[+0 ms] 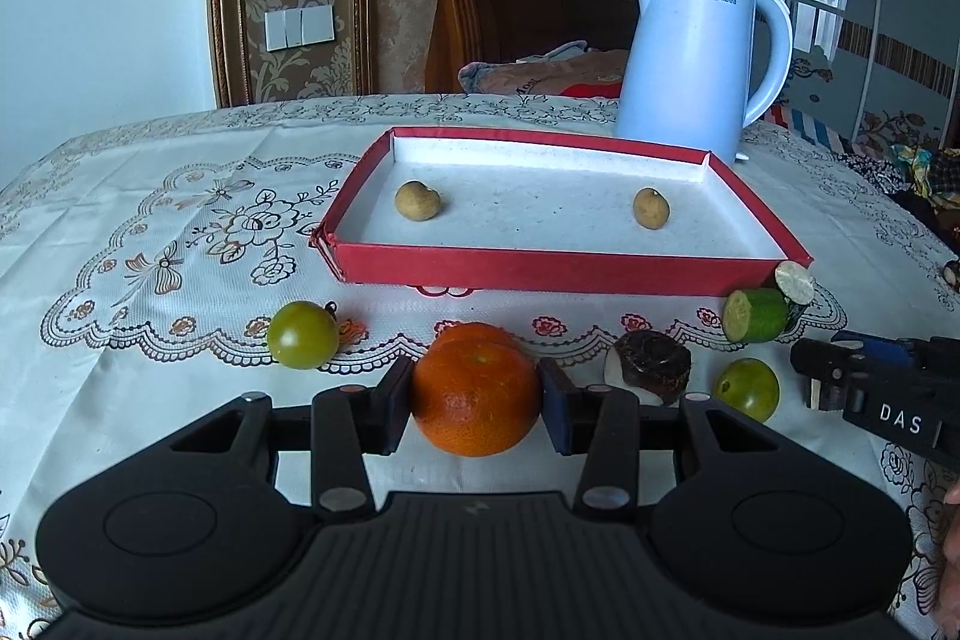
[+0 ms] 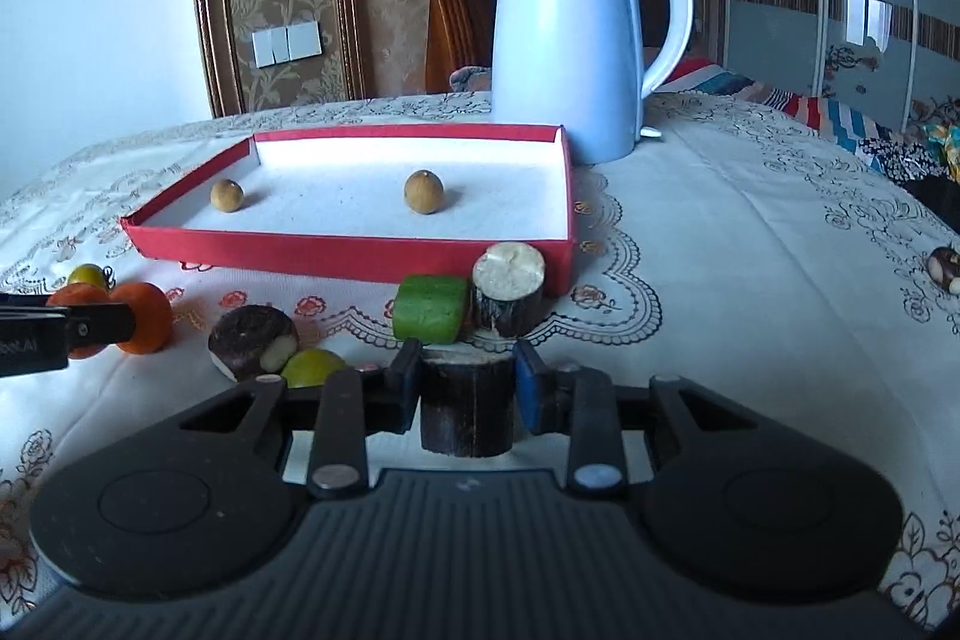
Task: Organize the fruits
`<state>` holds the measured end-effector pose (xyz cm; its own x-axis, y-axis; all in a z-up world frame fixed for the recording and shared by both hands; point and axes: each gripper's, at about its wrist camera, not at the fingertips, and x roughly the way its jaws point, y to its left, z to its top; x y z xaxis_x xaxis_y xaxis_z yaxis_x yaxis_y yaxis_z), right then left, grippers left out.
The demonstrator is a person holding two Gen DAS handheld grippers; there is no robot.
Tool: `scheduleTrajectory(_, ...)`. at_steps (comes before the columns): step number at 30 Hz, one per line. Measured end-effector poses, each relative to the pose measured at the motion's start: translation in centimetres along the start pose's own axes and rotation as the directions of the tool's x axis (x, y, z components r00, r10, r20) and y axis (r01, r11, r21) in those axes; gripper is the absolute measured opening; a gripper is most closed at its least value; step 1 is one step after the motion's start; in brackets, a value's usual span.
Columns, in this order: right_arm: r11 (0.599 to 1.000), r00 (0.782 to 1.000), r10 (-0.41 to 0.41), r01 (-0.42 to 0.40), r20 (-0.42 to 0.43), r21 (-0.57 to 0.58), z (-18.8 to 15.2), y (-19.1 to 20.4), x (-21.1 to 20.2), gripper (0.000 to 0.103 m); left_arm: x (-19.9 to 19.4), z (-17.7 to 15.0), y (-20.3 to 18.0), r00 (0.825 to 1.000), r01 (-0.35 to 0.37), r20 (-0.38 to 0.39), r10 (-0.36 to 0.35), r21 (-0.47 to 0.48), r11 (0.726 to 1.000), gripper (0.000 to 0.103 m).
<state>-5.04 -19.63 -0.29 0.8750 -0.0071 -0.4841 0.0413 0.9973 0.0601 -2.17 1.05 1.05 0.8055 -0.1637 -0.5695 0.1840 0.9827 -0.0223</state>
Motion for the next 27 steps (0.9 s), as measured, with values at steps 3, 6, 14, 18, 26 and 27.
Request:
scheduleTrajectory(3,1.000,1.000,-0.011,0.011,-0.004,-0.005,-0.3,-0.1,-0.2,0.047,0.0,0.1,0.1,1.000,0.009,-0.004,-0.009,-0.006,1.000,0.043)
scheduleTrajectory(6,0.999,0.999,-0.030,0.029,0.017,0.021,-0.7,-0.7,-0.9,0.070,0.0,0.1,0.1,1.000,0.012,-0.002,-0.012,-0.005,1.000,0.043)
scheduleTrajectory(14,0.998,0.997,-0.071,0.071,0.033,0.001,-0.6,-0.9,-1.3,0.076,0.1,0.1,-0.4,1.000,0.020,-0.003,-0.020,0.007,1.000,0.043)
scheduleTrajectory(18,0.999,0.999,-0.048,0.048,-0.011,-0.013,-0.6,-0.7,-0.4,0.064,0.1,0.1,-0.6,1.000,0.020,-0.002,-0.020,0.014,1.000,0.043)
scheduleTrajectory(26,1.000,1.000,0.000,0.000,-0.030,-0.005,-0.8,-0.5,0.0,0.030,0.1,0.0,-0.8,1.000,0.023,0.000,-0.023,0.023,0.999,0.043)
scheduleTrajectory(27,1.000,1.000,0.000,-0.001,-0.026,-0.007,-0.8,-0.5,0.0,0.030,0.1,0.0,-0.8,1.000,0.022,0.001,-0.022,0.022,0.999,0.043)
